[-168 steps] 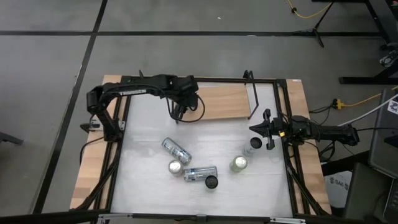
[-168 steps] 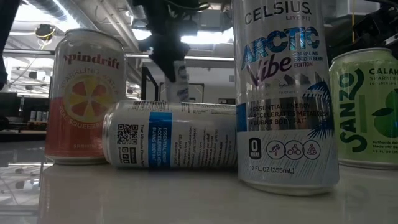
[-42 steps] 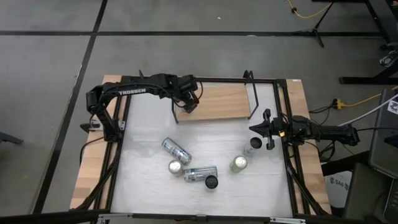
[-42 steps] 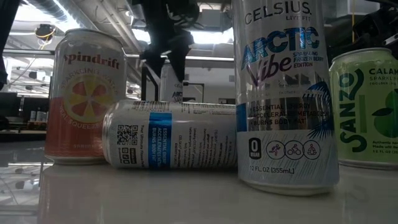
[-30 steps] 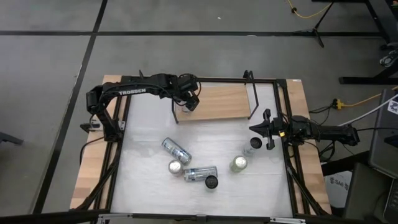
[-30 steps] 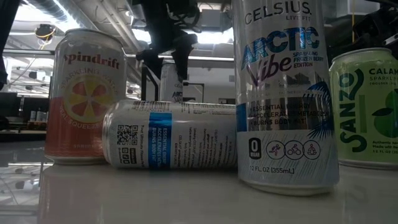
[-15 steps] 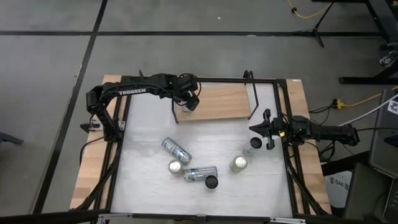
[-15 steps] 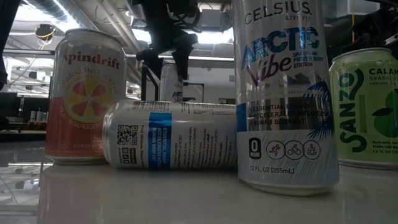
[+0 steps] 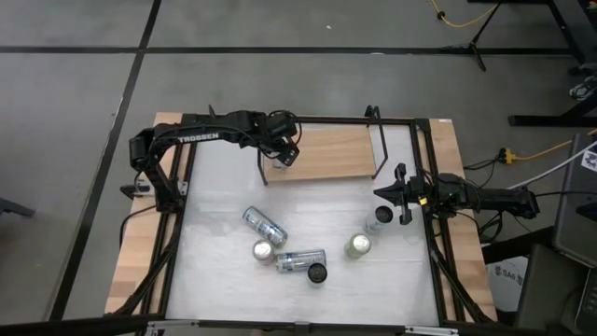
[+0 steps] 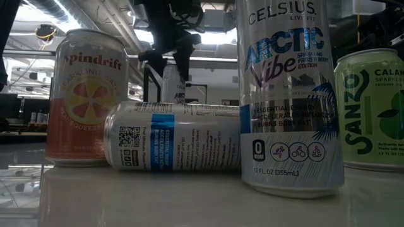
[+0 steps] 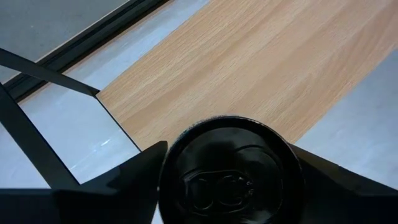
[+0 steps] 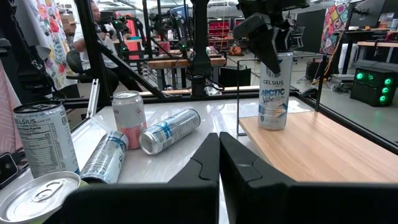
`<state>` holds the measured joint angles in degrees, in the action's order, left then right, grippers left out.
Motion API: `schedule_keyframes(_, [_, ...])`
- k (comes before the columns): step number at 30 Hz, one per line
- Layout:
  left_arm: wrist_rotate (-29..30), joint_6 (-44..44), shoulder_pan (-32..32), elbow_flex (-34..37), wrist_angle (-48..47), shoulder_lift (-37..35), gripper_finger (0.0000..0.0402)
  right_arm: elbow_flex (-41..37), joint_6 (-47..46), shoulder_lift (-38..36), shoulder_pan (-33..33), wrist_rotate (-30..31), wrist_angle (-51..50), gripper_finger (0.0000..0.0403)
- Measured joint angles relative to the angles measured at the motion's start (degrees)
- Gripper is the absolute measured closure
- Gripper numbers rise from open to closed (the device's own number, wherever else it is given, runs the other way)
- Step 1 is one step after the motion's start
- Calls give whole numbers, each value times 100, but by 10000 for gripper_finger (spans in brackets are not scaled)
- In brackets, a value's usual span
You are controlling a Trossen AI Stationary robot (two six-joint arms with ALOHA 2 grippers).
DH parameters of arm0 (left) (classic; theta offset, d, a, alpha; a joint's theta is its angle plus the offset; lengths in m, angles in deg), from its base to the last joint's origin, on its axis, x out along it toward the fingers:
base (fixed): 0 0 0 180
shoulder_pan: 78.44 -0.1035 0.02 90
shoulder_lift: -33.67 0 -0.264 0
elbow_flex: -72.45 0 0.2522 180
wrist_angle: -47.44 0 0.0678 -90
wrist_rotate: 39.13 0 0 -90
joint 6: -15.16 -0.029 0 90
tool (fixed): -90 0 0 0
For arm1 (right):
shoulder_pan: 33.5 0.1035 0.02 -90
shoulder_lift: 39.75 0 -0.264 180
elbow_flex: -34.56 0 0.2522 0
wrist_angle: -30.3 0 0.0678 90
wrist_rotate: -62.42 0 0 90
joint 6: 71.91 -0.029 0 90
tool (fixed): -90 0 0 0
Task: Place canned beverage on shelf
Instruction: Put the white-blue soda can on the shelf
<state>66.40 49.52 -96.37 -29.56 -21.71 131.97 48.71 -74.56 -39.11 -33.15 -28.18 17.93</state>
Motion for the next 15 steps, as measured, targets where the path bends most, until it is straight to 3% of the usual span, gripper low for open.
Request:
schedule_keyframes(5, [-2, 1, -2, 0, 5, 0, 166, 2, 0, 0, 0, 0, 1, 403])
schedule_keyframes(15, [-259, -1006, -57, 0, 337, 0, 161, 2, 0, -1, 0, -1, 2, 403])
